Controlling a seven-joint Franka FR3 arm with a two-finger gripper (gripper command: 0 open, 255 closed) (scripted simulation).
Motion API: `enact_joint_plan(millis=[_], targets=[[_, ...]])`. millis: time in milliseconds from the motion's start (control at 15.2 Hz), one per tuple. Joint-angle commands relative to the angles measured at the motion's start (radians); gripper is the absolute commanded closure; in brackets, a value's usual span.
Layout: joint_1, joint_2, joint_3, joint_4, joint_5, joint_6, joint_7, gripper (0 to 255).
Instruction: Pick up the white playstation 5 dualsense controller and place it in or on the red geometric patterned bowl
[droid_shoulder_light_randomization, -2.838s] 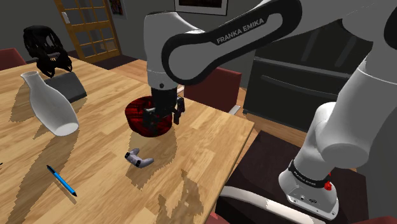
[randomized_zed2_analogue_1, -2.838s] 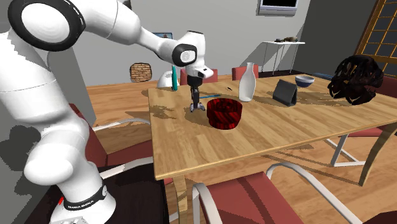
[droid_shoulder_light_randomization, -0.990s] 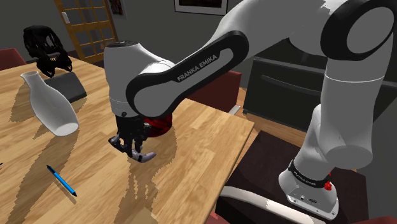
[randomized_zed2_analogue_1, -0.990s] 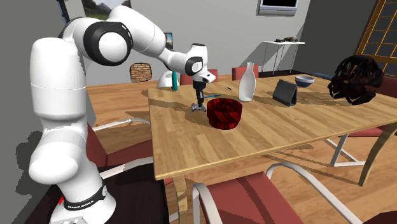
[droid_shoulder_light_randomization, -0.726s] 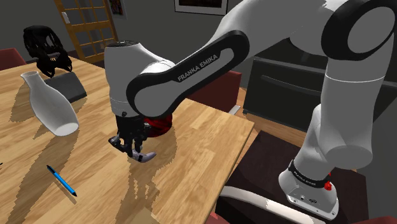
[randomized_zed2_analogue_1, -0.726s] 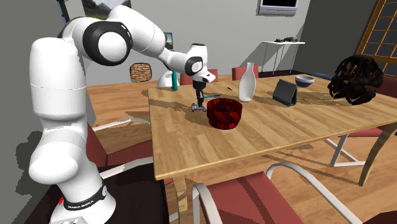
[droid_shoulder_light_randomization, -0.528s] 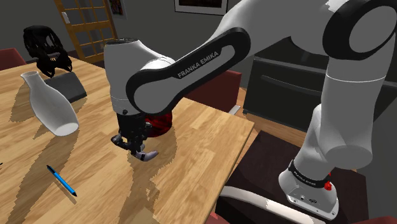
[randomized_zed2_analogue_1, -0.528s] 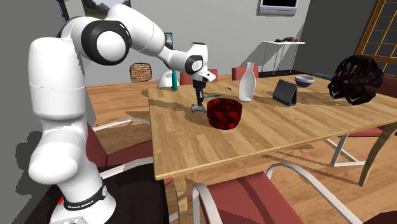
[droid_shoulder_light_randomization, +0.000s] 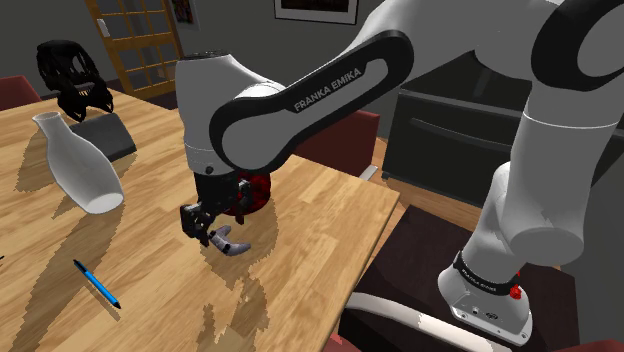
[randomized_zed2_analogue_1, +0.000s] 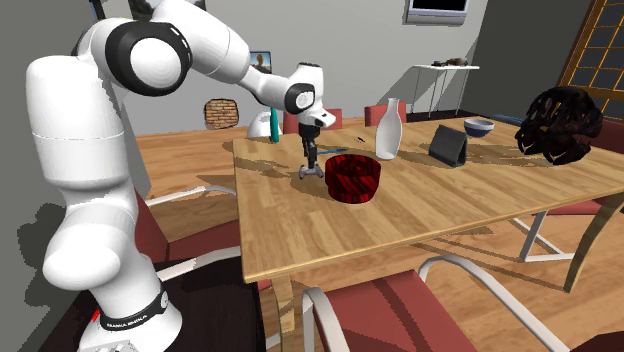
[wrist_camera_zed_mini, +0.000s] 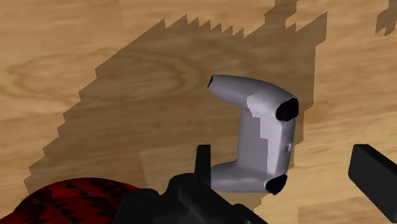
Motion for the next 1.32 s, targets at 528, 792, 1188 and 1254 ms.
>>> enact_joint_plan(millis=[528, 792, 1188, 1254], targets=[[0.009, 0.039, 0.000, -0.053, -0.013, 0.090, 0.001, 0], [0.009, 0.039, 0.000, -0.053, -0.013, 0.090, 0.001, 0], [0.009, 0.039, 0.000, -0.053, -0.013, 0.089, 0.001, 255], [0.009, 0.039, 0.000, -0.053, -0.013, 0.089, 0.001, 255]])
